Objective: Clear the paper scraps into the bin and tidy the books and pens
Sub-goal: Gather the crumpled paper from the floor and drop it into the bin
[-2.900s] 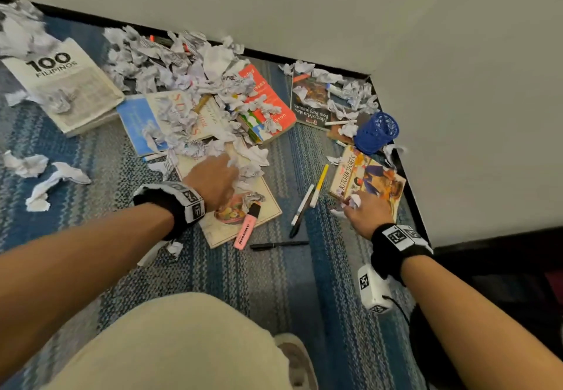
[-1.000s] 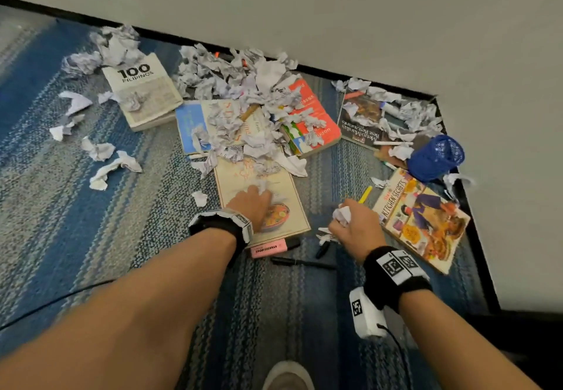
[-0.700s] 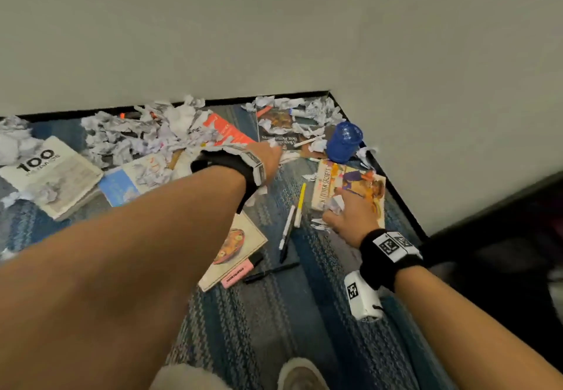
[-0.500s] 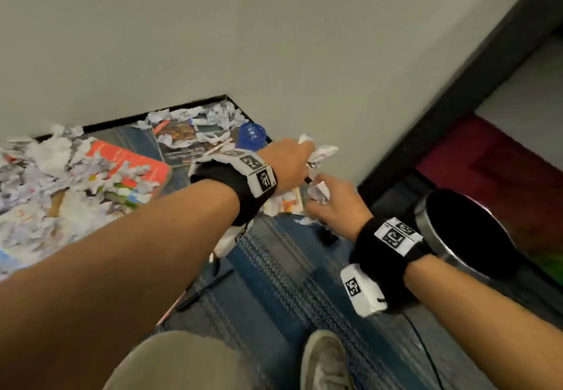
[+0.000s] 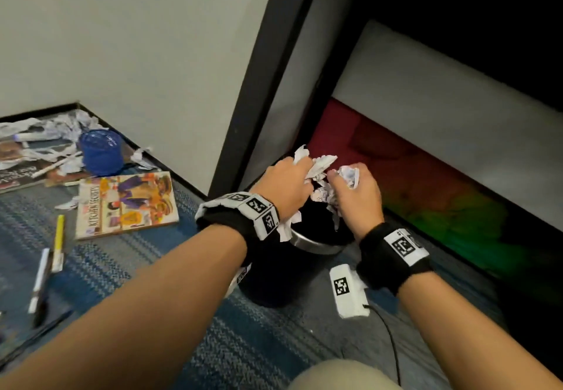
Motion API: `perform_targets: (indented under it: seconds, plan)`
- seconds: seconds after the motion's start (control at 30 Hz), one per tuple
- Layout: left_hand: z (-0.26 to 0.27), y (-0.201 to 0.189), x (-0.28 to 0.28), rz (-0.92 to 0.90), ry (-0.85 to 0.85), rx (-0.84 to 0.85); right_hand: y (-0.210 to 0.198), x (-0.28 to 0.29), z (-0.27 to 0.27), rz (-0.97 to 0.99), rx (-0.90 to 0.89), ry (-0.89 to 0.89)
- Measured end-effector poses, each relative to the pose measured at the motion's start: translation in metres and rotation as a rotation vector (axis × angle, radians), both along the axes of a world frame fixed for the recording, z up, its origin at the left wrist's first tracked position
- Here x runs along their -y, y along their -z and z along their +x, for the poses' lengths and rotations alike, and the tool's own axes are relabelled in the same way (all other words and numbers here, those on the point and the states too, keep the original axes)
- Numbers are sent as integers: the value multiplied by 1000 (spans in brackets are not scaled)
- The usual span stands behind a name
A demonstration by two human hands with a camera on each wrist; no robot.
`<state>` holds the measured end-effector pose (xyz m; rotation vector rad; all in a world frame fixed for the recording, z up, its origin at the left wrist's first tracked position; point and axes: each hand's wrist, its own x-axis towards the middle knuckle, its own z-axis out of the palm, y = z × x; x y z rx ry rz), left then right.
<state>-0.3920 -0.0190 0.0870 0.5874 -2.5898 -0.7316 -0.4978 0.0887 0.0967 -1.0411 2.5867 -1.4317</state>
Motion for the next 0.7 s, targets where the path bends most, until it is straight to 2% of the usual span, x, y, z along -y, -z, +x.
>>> perform_targets:
  seconds: [0.13, 0.27, 0.33, 0.4, 0.5, 0.57, 0.7]
  plan:
    - [-36, 9, -23, -55, -53, 154, 27, -3, -22, 163, 191, -55]
    - [-63, 19, -27, 3, -91, 304, 24, 8, -29, 113, 387, -213]
    - [-63, 20, -21, 43, -63, 420, 22, 6, -34, 192, 417, -186]
    - [-58, 12, -12, 67, 4, 489, 20, 1, -39, 313, 292, -127]
    - [-40, -10, 3, 68, 32, 464, 18, -3, -37, 371, 12, -94]
    - [-22, -26, 14, 62, -3, 381, 11, 1, -27, 331, -173, -96]
    - [38, -45, 45, 50, -76, 288, -13, 26, 23, 208, -347, -247]
